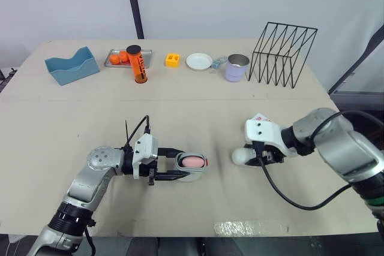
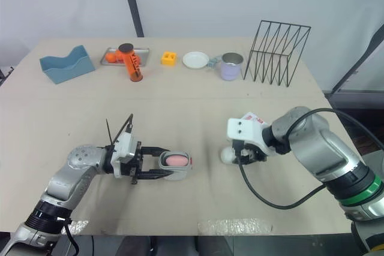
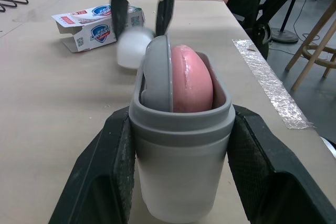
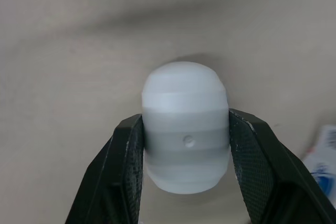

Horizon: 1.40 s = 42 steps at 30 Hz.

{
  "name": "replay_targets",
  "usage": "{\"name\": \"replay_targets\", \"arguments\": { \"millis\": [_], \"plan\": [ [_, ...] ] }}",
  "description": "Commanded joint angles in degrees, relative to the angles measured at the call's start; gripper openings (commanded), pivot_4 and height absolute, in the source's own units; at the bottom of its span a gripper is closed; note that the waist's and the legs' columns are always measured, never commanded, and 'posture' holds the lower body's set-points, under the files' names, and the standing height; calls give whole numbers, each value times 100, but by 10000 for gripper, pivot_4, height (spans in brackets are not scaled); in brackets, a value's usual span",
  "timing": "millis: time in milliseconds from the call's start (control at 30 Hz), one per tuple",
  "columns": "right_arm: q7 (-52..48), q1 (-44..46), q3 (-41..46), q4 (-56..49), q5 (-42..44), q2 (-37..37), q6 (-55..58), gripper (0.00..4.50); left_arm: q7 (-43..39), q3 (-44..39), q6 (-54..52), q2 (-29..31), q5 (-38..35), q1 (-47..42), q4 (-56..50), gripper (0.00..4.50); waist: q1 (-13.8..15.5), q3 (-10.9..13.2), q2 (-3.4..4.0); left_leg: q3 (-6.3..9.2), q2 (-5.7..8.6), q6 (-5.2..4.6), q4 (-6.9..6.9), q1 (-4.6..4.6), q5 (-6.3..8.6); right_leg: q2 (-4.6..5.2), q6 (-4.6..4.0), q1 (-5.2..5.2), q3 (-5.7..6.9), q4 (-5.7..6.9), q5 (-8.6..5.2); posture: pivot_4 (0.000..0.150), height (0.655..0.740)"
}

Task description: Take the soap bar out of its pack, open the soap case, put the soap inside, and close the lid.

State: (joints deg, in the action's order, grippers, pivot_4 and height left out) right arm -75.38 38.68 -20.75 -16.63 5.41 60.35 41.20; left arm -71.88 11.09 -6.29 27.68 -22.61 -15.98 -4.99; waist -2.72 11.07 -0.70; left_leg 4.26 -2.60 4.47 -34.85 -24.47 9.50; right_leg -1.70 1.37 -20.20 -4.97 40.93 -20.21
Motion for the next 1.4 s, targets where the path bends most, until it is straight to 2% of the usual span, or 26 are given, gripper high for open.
{"name": "replay_targets", "arguments": {
  "millis": [33,300,500,833,1400],
  "plan": [
    [-362,473,371,-45,304,37,-149,18268,-19,-50,115,-38,-71,-108,-27,19434,0,0,0,0,0,0,1,0,0,0,-8,-1,0,0,4,1500,7400],
    [-427,1263,213,-439,688,-437,339,18268,110,-48,501,-309,70,-169,334,19434,-1,0,0,0,0,0,1,-1,0,0,-27,-2,1,1,16,1500,7400],
    [-485,1710,-196,-767,743,-732,699,18268,210,-69,1032,-461,234,-129,604,19434,6,0,0,9,1,1,-2,-7,0,3,-29,-4,9,1,17,1500,7400],
    [-559,2266,-824,-947,780,-1183,1020,18268,350,-30,1322,-614,350,-193,845,19434,4,0,0,16,2,1,-2,-11,0,3,-30,-5,15,1,17,1500,7400],
    [-49,2332,-1390,-957,656,-1514,1446,18268,489,-14,1296,-698,372,-243,886,19434,4,0,-1,27,2,2,-3,-14,-1,3,-31,-6,24,1,17,1500,7400]
  ]
}}
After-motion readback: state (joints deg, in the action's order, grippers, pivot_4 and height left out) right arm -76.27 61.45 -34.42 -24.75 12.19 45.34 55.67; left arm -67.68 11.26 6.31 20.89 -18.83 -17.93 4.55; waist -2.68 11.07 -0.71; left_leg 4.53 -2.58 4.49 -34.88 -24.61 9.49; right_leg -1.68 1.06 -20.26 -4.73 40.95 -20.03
